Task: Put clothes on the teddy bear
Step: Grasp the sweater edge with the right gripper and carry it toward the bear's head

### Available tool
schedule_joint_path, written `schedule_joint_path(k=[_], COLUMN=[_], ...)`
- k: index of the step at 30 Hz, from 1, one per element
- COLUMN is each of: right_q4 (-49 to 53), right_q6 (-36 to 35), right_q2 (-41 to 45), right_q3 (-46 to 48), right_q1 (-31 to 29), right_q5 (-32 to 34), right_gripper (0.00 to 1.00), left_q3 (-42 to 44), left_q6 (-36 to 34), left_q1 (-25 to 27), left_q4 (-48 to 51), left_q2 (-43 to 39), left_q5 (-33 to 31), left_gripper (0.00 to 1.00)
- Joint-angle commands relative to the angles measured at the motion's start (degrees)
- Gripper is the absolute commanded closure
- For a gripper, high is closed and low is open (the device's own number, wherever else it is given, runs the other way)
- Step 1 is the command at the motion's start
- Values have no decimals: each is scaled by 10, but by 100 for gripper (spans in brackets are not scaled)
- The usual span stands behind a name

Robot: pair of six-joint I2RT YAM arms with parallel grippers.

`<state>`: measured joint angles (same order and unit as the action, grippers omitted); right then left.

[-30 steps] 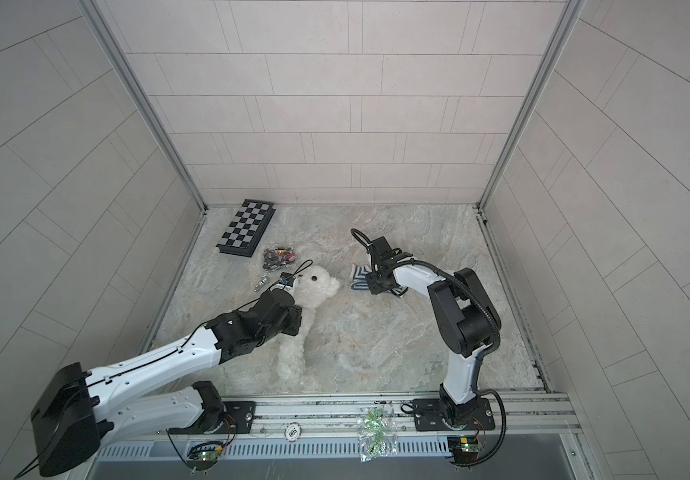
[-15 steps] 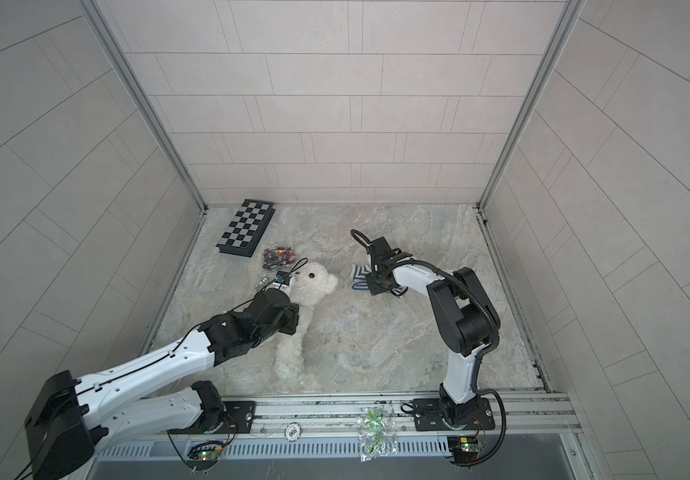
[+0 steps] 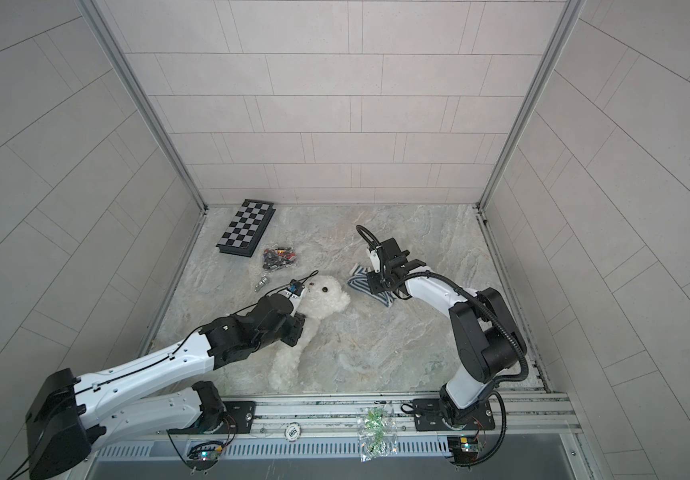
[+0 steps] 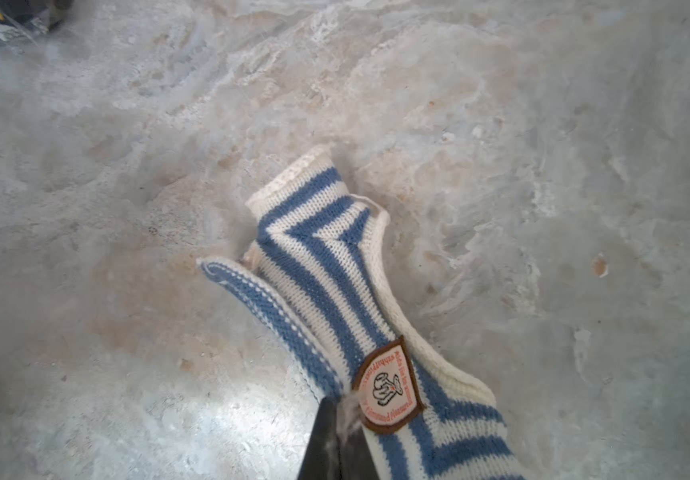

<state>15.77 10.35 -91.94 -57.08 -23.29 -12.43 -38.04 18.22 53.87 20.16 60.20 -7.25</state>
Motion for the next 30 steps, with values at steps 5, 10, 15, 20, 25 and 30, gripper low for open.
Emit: schedule_joint_path(k=[5,10,15,20,25,30], right_q4=[-37,-65,-88,-106,-112,-95], right_q6=[4,-3,-10,-17,-31,-42], right_q2=[47,78,94,115,137,153], right_q3=[33,72,94,110,129,140], right_q1=[-20,-32,-50,-66,-82,-96], right_q5=[-44,-56,-61,-72,-81,-80], right_gripper=[100,100,100,100,100,100], left_q3=[-28,-45,-52,-48,-47,-39], left_q6=[-47,-74,-92,-90,-79,-62], left_q1=[43,53,53,53,51,34], left_q4=[10,10,-3,-21,-34,-52], left_q2=[42,85,115,134,145,144], left_q5=[68,94,118,115,86,79], left_gripper=[100,100,100,100,100,100])
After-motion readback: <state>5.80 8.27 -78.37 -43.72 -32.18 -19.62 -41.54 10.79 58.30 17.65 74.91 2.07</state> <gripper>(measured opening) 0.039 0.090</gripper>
